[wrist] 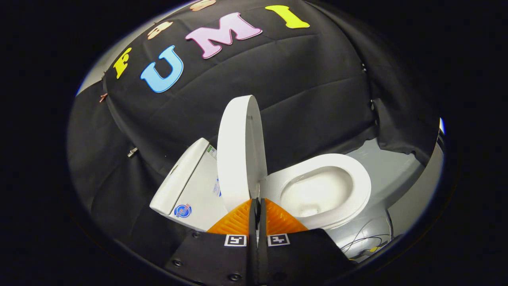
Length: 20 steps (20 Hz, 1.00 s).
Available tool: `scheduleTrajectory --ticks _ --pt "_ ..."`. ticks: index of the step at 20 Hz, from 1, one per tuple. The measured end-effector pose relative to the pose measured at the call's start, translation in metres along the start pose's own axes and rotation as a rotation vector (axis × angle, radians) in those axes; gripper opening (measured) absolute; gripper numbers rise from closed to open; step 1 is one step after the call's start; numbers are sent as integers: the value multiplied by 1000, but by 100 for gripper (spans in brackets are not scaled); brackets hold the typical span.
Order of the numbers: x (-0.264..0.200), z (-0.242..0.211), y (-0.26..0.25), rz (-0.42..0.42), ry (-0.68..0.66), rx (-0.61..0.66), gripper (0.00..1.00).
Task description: Open the toilet lid.
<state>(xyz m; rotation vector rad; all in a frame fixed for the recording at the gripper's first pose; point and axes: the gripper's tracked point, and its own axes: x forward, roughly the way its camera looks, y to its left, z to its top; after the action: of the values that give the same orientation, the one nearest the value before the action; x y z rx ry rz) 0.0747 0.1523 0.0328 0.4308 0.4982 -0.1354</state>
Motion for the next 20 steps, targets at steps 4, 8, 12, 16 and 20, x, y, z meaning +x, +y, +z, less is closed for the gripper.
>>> scheduleTrajectory --ticks 4,8,12,16,20 --pt "4 -4 33 -22 22 -62 5" --pt "9 -8 61 -52 20 -116 5" --pt "14 -16 85 -85 27 -153 5" --pt "20 -22 104 -126 18 -221 5" --pt "24 -30 120 -172 -8 -271 6"
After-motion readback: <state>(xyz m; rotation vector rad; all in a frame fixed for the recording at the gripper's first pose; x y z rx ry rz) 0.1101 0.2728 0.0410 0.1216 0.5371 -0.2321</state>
